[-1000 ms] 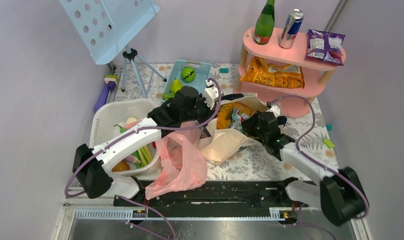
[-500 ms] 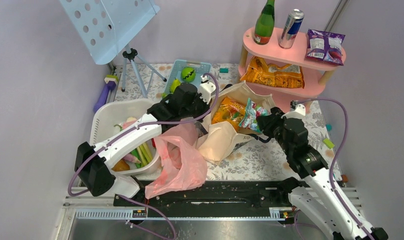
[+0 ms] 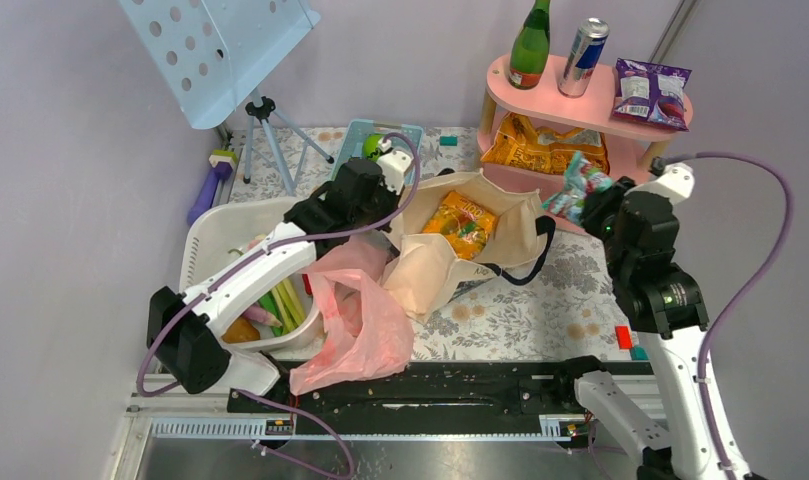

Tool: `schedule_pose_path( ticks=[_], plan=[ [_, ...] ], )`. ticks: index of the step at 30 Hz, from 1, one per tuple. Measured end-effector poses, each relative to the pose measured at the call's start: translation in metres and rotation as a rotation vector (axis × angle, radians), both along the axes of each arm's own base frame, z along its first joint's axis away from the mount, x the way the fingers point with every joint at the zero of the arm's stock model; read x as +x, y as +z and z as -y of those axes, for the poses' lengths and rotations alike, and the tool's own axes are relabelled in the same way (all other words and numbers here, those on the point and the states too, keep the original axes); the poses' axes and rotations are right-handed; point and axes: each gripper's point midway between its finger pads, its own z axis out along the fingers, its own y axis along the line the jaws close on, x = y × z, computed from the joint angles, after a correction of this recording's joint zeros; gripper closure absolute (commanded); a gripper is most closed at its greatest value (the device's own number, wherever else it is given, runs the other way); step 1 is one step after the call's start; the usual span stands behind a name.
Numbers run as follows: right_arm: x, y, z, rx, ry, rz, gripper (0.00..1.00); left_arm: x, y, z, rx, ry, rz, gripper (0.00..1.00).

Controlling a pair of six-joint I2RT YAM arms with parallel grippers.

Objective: Untie the knot of the grocery bags and take out the mixed food

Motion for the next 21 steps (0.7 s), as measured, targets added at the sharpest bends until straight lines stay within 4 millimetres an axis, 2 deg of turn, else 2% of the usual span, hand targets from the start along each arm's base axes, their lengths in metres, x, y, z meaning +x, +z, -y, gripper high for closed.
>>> schedule_pose_path(
  ticks=[4, 9, 11, 15, 18, 21],
  plan=[
    [-0.005, -0.015, 0.046, -0.019, -0.161, -0.075, 1.00, -0.002, 0.006, -0.020, -0.011, 0.048, 0.019, 1.00],
    [-0.014, -0.052, 0.067, -0.021, -0.249, -0.159, 1.00, -0.012, 0.012, -0.037, -0.014, 0.065, 0.054, 1.00],
    [-0.019, -0.075, 0.076, -0.013, -0.294, -0.184, 1.00, -0.014, 0.012, -0.041, -0.005, 0.064, 0.065, 1.00],
    [-0.036, -0.146, 0.089, 0.000, -0.389, -0.297, 1.00, -0.015, 0.011, -0.045, 0.008, 0.059, 0.082, 1.00],
    [-0.036, -0.188, 0.091, 0.042, -0.434, -0.327, 1.00, -0.015, 0.011, -0.046, 0.012, 0.055, 0.091, 1.00],
    [-0.030, -0.217, 0.090, 0.100, -0.473, -0.320, 1.00, -0.016, 0.010, -0.049, 0.019, 0.057, 0.098, 1.00]
  ],
)
